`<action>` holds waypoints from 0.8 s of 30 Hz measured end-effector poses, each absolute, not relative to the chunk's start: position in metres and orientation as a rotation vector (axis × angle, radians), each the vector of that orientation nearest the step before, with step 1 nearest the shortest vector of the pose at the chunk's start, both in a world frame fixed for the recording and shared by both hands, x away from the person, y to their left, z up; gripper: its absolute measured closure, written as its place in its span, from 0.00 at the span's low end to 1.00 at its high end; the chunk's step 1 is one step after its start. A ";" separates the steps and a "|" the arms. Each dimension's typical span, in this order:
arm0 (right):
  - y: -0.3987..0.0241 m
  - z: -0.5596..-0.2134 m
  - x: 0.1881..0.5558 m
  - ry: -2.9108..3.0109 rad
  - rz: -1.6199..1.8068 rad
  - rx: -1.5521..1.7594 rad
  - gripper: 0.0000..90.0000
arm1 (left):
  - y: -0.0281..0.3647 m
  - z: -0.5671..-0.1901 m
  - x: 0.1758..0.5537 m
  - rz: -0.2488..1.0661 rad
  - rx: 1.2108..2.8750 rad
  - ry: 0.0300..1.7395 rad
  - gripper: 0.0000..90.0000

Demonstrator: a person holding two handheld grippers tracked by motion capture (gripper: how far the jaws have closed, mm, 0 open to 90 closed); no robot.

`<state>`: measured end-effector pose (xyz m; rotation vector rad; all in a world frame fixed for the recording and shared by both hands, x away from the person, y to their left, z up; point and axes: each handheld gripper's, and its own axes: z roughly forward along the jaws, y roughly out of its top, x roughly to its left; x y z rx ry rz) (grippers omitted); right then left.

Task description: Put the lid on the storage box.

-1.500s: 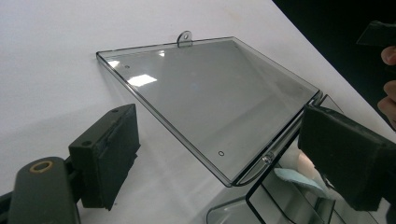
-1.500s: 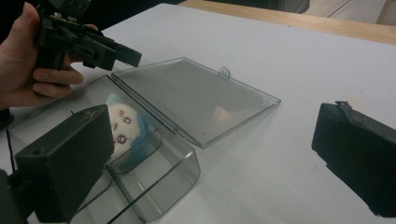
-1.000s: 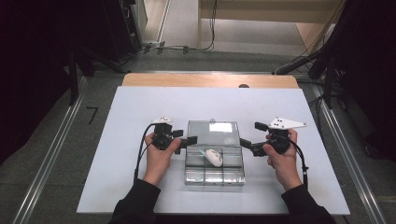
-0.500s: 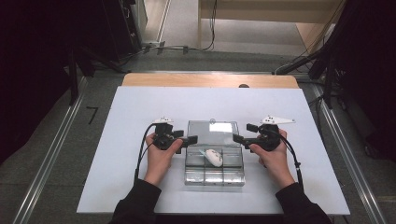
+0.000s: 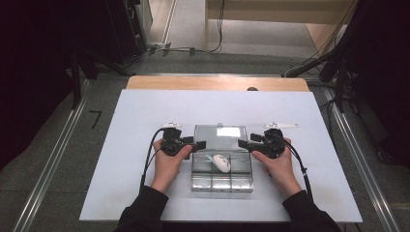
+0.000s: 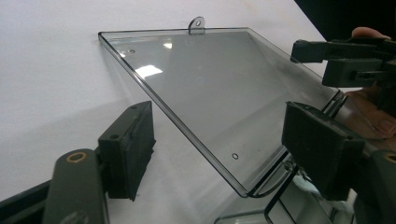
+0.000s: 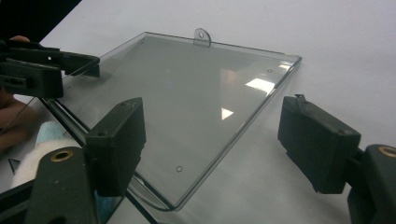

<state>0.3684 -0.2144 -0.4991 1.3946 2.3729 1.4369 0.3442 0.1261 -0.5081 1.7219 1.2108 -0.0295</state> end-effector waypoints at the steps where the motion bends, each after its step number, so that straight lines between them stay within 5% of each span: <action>1: -0.214 -0.500 0.368 2.374 1.435 1.405 0.25 | 0.125 -0.508 0.344 -0.030 1.721 1.215 0.30; 24: -0.206 -0.506 0.368 2.410 1.422 1.449 0.25 | 0.125 -0.512 0.347 -0.089 1.713 1.226 0.38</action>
